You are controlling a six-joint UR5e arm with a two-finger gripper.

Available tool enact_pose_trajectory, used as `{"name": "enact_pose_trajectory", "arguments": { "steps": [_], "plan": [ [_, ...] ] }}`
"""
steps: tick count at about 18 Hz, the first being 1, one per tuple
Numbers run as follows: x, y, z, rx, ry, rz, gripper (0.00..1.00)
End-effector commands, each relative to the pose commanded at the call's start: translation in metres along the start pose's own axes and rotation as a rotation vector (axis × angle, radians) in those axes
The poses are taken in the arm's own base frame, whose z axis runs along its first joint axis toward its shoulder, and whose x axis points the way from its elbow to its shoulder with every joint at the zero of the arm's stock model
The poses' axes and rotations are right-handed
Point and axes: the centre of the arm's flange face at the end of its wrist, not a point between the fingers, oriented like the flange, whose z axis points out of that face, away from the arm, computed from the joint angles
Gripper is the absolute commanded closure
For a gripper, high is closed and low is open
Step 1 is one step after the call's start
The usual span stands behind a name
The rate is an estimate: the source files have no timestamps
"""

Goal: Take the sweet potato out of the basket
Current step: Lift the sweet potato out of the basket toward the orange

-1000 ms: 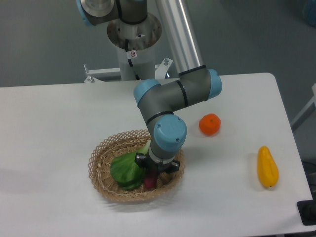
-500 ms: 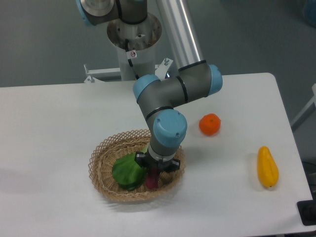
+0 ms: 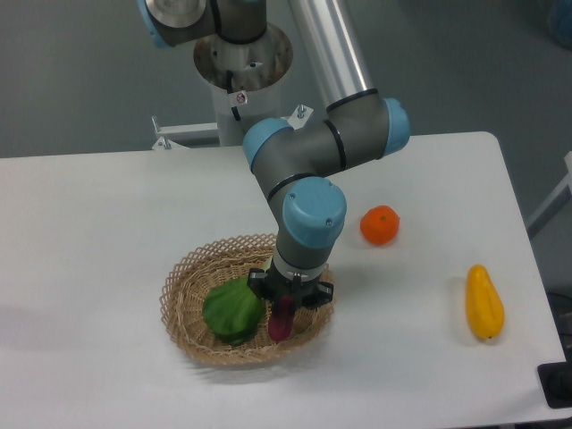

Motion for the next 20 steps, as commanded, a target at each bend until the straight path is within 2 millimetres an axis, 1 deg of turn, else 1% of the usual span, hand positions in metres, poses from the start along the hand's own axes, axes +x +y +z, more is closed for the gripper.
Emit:
{"name": "enact_pose_trajectory", "arguments": {
  "steps": [3, 7, 8, 10, 13, 15, 17, 20],
  "plan": [
    [-0.006, 0.000, -0.012, 0.015, -0.019, -0.008, 0.68],
    [-0.033, 0.013, -0.030, 0.034, -0.046, -0.036, 0.68],
    [-0.039, 0.016, -0.035, 0.029, -0.063, -0.015, 0.68],
    [-0.047, 0.022, -0.038, 0.005, -0.091, 0.044, 0.68],
    [-0.067, 0.032, -0.041, -0.027, -0.128, 0.095, 0.68],
    [-0.083, 0.043, -0.049, -0.025, -0.137, 0.140, 0.69],
    [-0.097, 0.053, -0.056, -0.029, -0.142, 0.199, 0.73],
    [-0.116, 0.068, -0.062, -0.032, -0.146, 0.238, 0.73]
  ]
}}
